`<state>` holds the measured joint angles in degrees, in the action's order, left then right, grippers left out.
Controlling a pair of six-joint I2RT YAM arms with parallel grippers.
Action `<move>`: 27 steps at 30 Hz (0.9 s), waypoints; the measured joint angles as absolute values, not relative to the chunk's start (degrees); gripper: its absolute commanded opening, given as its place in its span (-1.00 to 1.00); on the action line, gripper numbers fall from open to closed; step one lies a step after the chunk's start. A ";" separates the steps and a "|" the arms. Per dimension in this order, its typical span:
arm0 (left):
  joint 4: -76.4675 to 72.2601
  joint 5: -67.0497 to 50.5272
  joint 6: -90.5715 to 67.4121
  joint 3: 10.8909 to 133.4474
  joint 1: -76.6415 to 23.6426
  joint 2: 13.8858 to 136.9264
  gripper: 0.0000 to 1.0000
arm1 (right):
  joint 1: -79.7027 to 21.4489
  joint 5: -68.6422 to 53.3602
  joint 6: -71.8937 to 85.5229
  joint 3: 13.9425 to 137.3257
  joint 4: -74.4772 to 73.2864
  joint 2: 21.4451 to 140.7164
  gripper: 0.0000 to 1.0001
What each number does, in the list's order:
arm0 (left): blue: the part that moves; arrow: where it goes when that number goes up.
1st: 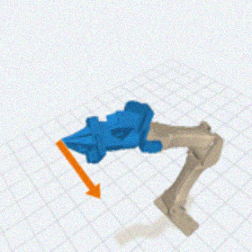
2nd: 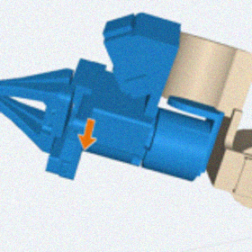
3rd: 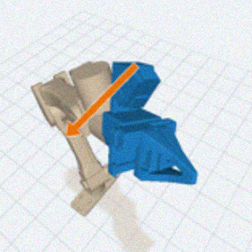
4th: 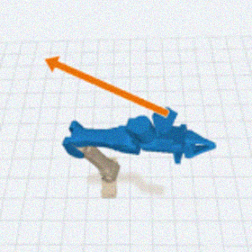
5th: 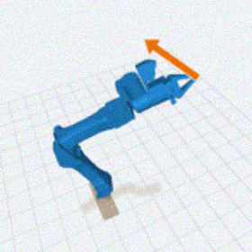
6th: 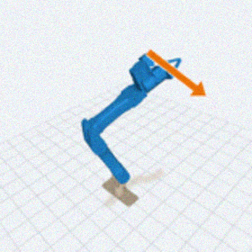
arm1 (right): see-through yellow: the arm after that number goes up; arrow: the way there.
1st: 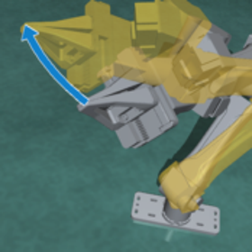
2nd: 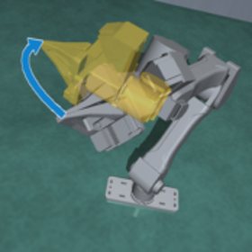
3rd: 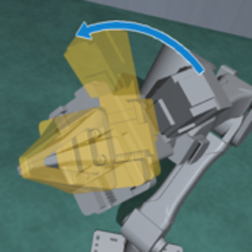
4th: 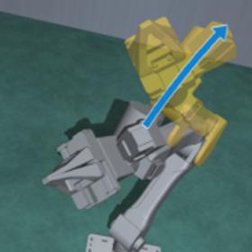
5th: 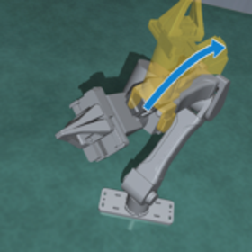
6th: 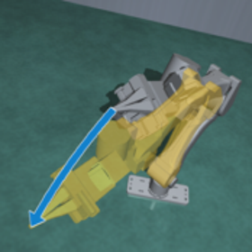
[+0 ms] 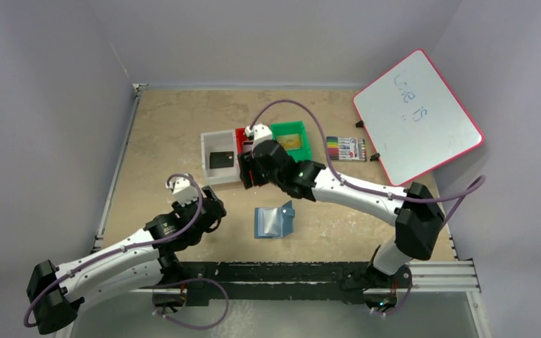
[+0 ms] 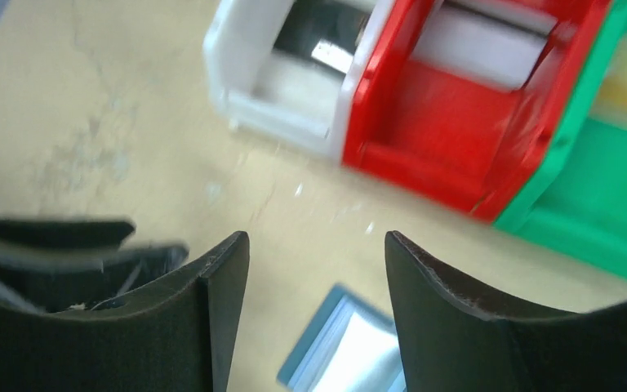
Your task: Take the credit cards out of the card holder
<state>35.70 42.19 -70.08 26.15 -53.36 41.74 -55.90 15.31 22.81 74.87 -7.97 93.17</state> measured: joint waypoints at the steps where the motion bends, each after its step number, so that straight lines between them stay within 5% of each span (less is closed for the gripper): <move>1: 35.75 42.26 -70.30 26.15 -53.36 41.69 0.35 | -57.25 15.27 24.10 72.64 -7.81 92.01 0.35; 13: 40.42 44.75 -76.03 26.15 -53.36 31.81 0.34 | -74.00 20.10 37.63 63.22 -15.07 94.13 0.53; 27: 40.93 43.55 -76.86 26.13 -53.36 33.93 0.32 | -75.75 27.51 46.04 61.95 -22.61 98.04 0.47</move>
